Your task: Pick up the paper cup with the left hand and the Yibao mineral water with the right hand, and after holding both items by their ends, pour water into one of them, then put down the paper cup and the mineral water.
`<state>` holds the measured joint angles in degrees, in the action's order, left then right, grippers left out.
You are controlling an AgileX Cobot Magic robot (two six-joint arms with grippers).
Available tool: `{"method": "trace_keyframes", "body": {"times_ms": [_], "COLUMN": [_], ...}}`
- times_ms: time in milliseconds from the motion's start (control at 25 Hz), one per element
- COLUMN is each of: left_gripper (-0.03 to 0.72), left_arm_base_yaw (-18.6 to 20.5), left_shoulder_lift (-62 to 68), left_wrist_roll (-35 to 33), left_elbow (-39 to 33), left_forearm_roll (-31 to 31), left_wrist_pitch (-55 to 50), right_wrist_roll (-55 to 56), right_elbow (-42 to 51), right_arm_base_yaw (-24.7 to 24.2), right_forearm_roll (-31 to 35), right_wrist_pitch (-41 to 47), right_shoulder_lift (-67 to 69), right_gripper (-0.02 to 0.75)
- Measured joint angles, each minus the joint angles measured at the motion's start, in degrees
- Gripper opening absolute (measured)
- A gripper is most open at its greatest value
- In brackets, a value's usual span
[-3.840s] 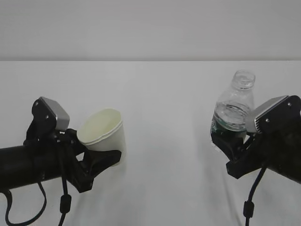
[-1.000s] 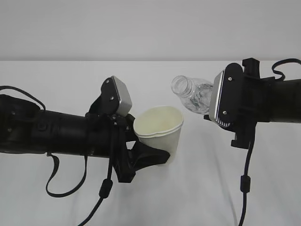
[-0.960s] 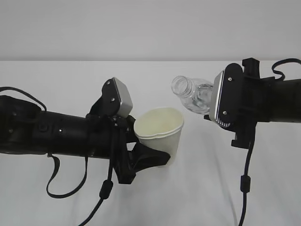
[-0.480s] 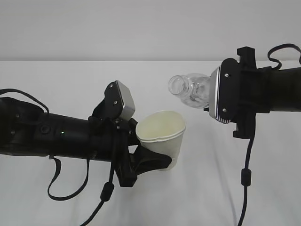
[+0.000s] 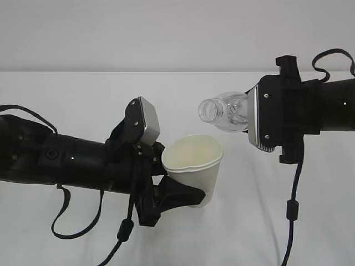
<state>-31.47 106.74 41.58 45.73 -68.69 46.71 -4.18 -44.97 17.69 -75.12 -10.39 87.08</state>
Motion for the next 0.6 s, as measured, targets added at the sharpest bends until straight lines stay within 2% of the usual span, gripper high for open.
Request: {"method": "trace_keyframes", "body": {"times_ms": [600], "left_gripper": [0.403], "left_arm_base_yaw": [-0.12], "left_shoulder_lift": [0.0], "left_wrist_roll": [1.68], "left_elbow": [0.0], "left_forearm_roll": [-4.51], "left_wrist_pitch": [3.83], "right_wrist_roll": [0.0], "right_elbow": [0.0], "right_arm_base_yaw": [0.0], "right_forearm_roll": [-6.91], "right_wrist_pitch": [0.0], "right_shoulder_lift": [0.0], "right_gripper": [0.462]}}
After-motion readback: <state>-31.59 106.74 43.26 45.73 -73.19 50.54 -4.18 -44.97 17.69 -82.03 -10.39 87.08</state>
